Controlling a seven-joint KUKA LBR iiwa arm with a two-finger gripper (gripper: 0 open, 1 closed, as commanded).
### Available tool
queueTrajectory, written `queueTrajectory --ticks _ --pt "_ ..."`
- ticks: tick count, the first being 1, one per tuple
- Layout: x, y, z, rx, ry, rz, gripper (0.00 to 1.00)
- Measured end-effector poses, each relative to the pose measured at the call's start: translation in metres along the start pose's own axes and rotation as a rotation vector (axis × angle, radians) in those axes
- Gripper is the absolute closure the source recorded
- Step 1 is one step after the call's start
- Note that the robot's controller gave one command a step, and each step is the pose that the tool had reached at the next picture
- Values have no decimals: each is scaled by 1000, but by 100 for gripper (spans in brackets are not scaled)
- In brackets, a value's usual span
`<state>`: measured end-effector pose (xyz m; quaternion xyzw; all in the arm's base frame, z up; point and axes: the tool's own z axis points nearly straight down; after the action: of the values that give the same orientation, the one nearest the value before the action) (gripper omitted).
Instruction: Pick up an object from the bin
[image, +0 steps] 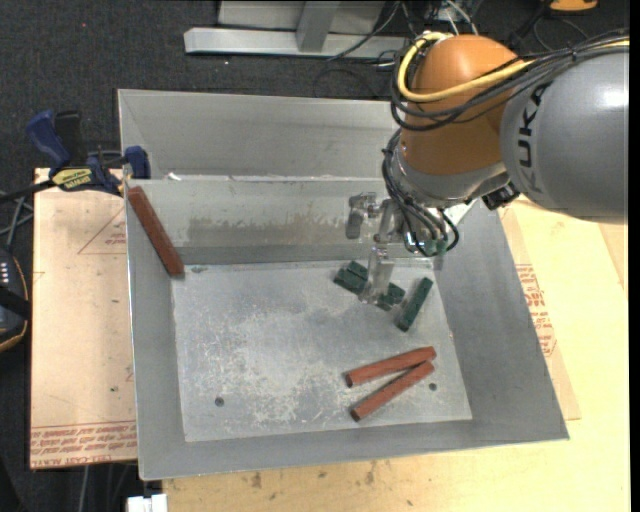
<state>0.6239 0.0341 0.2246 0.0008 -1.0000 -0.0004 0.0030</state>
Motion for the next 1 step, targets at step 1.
queueTrajectory --ticks 1 --pt "-1 0 -5 0 -8 1 0"
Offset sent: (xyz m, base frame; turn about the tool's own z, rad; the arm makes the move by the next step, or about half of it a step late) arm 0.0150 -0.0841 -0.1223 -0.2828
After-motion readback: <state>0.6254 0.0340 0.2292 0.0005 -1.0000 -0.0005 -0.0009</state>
